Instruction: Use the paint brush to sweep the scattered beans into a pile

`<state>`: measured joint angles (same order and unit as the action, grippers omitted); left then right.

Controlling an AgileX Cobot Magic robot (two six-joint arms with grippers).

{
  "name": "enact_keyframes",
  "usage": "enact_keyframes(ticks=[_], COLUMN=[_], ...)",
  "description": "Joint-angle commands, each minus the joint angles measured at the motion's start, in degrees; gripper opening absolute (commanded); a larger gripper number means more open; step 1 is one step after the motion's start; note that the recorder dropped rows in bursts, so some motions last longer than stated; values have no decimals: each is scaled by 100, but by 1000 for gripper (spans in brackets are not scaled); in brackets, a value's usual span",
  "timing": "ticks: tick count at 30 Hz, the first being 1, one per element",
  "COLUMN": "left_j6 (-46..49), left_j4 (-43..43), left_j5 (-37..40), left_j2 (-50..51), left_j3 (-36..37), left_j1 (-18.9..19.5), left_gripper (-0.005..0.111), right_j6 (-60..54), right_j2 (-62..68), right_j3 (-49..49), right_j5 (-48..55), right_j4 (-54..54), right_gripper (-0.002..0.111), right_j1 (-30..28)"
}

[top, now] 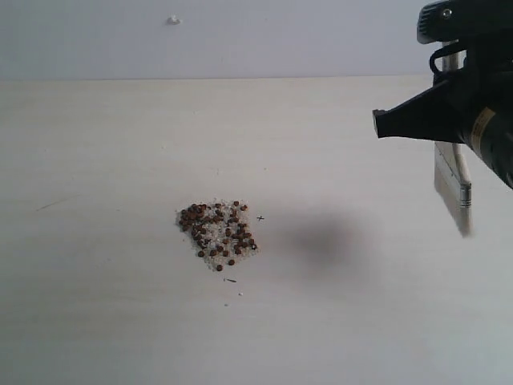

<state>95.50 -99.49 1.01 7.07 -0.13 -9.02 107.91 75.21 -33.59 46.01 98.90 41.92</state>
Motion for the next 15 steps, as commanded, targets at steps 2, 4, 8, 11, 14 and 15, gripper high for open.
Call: enact_keyframes(ticks=[2, 4, 8, 11, 14, 15], left_j6=[20, 20, 20, 20, 20, 20], left_j4=[5, 5, 5, 5, 5, 5], left_j5=[16, 16, 16, 16, 16, 16], left_j2=[-31, -31, -31, -31, -31, -31], left_j3=[13, 13, 13, 13, 13, 13], left_j1=[-41, -41, -41, -41, -41, -41], left_gripper=[0, 0, 0, 0, 0, 0], right_j6=[-1048, -1351, -1638, -1622, -1612, -1629], right_j2=[-45, -45, -45, -35, 62, 129], right_j3=[5, -20, -190, -348, -512, -555], right_j5=[-381, -621, -1127, -1495, -1690, -1694], right_j4=[105, 105, 105, 105, 105, 105], right_gripper=[0, 0, 0, 0, 0, 0], right_j1=[12, 12, 12, 12, 12, 12])
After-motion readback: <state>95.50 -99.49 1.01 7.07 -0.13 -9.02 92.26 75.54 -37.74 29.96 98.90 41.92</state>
